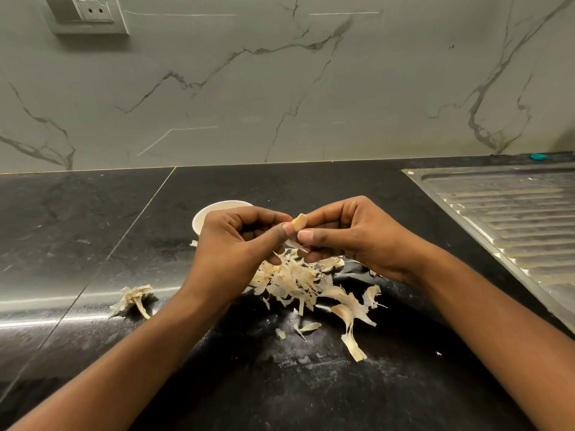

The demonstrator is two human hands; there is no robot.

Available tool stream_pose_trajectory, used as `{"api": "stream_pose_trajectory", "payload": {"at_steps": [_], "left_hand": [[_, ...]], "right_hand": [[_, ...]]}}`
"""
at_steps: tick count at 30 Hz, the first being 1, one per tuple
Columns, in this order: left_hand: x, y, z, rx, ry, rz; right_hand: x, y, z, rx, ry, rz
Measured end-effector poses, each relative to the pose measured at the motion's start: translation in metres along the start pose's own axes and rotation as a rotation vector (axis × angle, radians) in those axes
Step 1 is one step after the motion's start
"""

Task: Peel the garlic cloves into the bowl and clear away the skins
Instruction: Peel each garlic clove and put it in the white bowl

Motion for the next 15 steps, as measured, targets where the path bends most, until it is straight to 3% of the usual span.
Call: {"api": "stream_pose_trajectory", "payload": {"at_steps": [15], "left_hand": [[0.0011,0.0013,-0.0009,-0.086,-0.008,-0.094]], "right_hand": [[-0.0013,0.0005,0.0017,-0.134,-0.17,-0.159]]}}
Point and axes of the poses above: each hand's wrist, its own z-axis towards the middle knuckle, its own x-axis out of the palm, y = z × x, the point moved 4 cm from there along z, towards the middle knuckle, and after that the axes turned 15 degrees about x, right-handed, at the moved point
